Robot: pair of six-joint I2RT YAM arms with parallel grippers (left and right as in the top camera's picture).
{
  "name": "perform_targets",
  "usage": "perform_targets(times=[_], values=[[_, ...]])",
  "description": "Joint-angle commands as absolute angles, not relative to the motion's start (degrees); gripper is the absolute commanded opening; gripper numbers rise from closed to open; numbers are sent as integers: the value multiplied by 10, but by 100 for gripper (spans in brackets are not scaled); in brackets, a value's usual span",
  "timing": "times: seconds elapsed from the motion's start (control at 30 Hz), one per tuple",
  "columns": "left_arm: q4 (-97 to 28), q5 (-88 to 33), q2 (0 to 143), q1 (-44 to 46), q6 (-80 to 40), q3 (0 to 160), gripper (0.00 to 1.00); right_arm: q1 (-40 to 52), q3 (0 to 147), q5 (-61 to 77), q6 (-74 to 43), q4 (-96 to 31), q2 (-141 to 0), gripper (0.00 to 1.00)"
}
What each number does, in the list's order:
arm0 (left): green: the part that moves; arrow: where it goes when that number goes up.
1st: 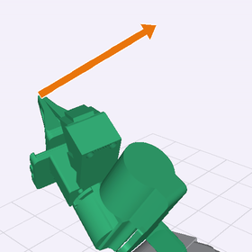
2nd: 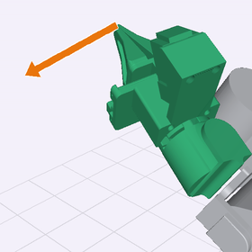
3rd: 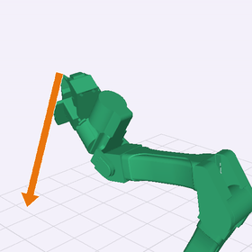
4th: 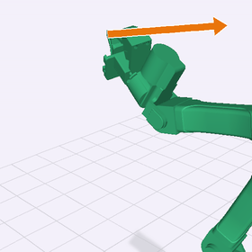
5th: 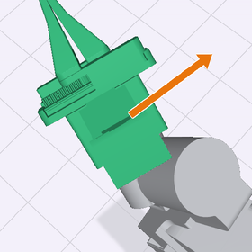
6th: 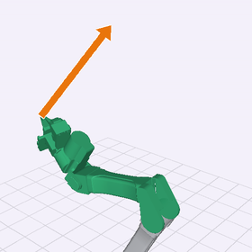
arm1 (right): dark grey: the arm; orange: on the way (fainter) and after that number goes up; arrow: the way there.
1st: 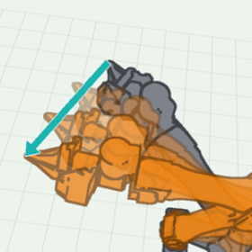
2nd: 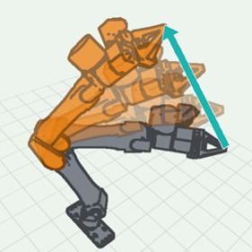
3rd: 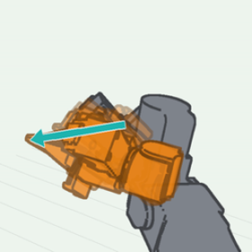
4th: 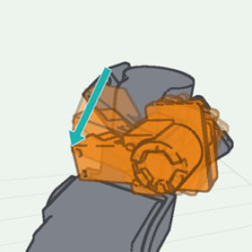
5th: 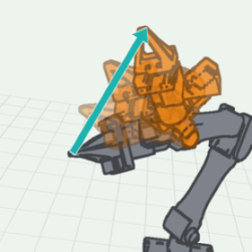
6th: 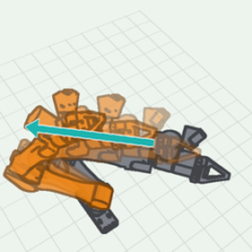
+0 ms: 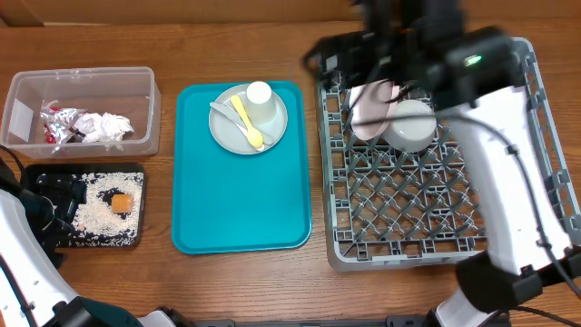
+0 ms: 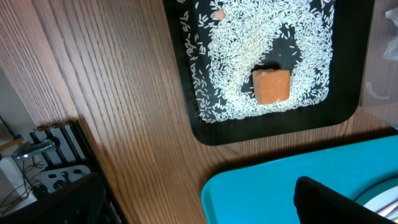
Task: Sort waste into correct bins and load items into the dishwasher rack
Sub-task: 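Reach the right gripper to the white plate on the teal tray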
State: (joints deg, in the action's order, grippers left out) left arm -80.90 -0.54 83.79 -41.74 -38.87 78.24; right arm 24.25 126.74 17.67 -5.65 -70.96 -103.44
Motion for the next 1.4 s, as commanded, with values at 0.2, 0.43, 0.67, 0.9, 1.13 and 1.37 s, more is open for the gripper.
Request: perform_targets(times=[0.2,0.43,0.67,0.9,1.13,1.37], values=[[-807,4,831,-421,-394,779,100,357,1271,58,-63,-662,-1110,100],[-807,4,831,-421,-394,779,100,372,1271,67,-79,-625,-1217,97],[-807,4,831,-421,-394,779,100,379,1271,17,-116,-558,-1294,100],[-807,4,831,-421,-394,779,100,377,1271,-58,-126,-500,-1306,100],[-807,4,831,-420,-394,779,100,365,1270,-70,-127,-478,-1356,100],[-807,4,831,-420,-394,779,100,356,1268,-57,-126,-456,-1378,100]])
